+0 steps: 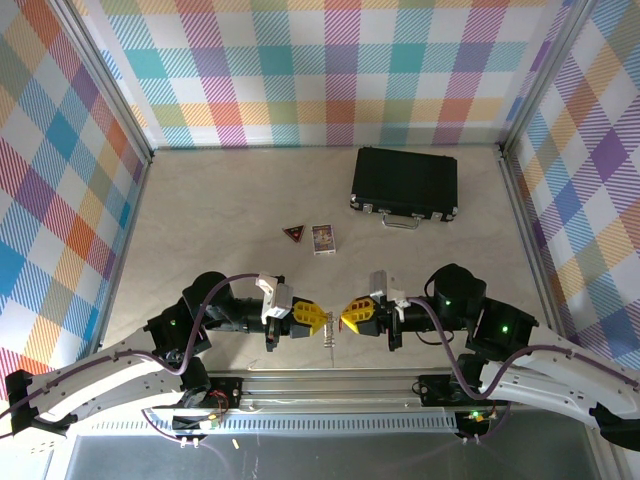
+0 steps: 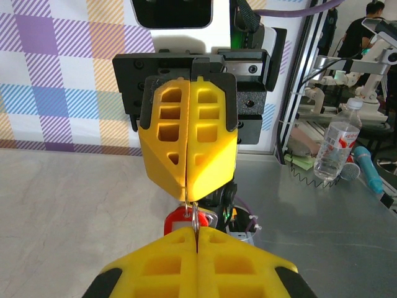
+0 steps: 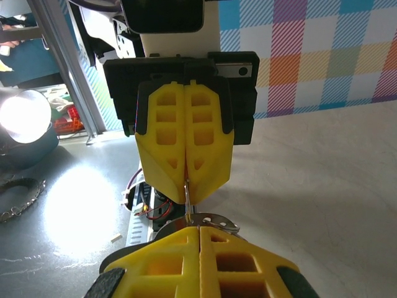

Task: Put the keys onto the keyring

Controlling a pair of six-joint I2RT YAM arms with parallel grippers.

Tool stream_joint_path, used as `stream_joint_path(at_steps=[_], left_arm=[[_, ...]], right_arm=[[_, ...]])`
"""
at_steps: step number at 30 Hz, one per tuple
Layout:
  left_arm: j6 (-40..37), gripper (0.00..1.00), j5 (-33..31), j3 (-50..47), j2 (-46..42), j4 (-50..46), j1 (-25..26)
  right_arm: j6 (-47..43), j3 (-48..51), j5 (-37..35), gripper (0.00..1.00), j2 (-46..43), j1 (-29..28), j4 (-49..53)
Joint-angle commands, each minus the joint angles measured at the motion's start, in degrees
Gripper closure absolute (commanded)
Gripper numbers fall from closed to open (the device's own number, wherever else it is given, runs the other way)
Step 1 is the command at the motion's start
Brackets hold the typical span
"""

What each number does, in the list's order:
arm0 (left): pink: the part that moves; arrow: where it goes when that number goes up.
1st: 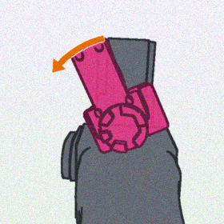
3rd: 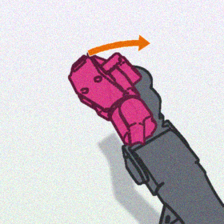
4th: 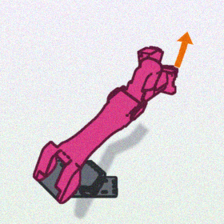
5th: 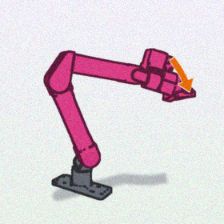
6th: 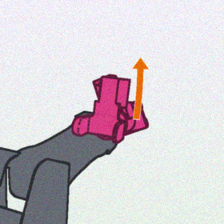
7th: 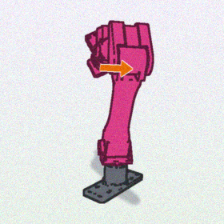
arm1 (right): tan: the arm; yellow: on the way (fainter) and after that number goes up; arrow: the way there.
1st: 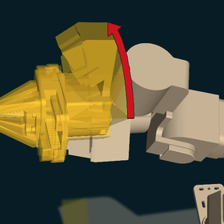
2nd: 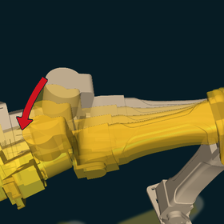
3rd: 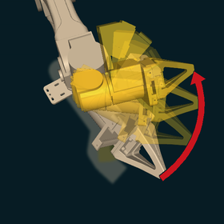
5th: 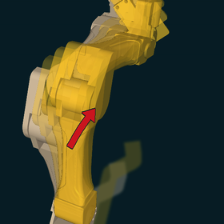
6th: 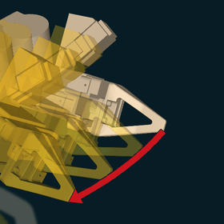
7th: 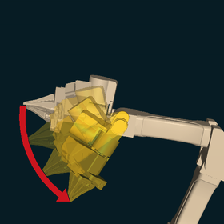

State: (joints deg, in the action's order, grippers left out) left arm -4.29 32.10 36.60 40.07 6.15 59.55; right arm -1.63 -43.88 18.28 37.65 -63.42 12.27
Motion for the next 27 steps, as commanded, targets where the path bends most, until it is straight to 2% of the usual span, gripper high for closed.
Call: stream_joint_path(at_steps=[1, 27], left_arm=[[0.14, 1.0, 0.74, 1.95, -0.35, 2.29, -0.05], [0.55, 1.0, 0.62, 1.46, -0.78, 2.52, -0.04]], right_arm=[[-0.74, 0.35, 1.56, 1.0, 0.08, -0.43, -2.81], [-1.1, 1.76, 2.01, 1.0, -0.78, -0.43, -4.65]])
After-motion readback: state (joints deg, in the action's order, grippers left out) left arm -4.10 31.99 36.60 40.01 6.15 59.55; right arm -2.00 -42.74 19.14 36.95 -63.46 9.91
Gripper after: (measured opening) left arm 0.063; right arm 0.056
